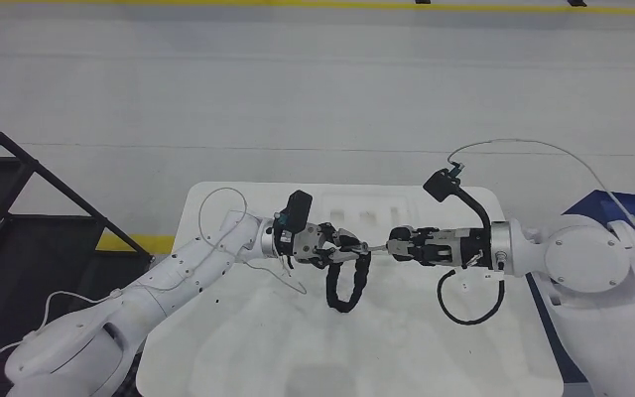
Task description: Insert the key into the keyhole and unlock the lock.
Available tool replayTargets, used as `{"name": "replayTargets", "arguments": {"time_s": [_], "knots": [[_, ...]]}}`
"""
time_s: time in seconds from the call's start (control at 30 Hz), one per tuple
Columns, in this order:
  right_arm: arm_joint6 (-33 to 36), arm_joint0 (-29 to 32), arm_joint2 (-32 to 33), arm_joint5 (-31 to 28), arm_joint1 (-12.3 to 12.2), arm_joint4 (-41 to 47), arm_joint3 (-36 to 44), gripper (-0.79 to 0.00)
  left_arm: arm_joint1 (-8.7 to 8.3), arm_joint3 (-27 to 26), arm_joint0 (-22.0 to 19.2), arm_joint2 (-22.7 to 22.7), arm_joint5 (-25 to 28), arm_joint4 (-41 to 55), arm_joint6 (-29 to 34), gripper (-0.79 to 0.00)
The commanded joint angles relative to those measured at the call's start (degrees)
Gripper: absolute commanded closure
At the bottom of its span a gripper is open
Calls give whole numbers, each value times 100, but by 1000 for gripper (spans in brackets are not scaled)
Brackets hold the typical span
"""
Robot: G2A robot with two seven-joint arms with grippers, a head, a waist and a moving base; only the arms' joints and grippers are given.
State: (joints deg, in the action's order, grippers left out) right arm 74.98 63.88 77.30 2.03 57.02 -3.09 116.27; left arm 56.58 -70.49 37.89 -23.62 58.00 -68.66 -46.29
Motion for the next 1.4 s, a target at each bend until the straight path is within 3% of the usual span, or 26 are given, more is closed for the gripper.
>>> {"name": "replayTargets", "arguments": {"time_s": [0.0,0.37,0.53,0.67,0.77,1.1,1.37], "knots": [[3,-1,0,3,0,1,0,0,-1,-2,1,-2,0,-4,0,0],[-102,42,5,-17,-9,-104,52,0,-1,-2,1,-2,0,-4,0,0],[129,3,165,57,-72,-275,351,0,31,-53,171,-94,-120,81,310,0],[345,-2,219,102,-121,-438,607,0,103,-52,167,-155,-129,-361,-128,0],[486,1,165,144,-154,-685,807,0,182,32,185,-111,-454,-663,-454,0],[486,-96,-283,105,-204,-1469,1090,0,403,575,-59,489,-1242,-1124,-1244,0],[430,-138,-534,229,-231,-2015,1150,0,430,851,-367,1180,-1942,-1413,-1944,0]]}}
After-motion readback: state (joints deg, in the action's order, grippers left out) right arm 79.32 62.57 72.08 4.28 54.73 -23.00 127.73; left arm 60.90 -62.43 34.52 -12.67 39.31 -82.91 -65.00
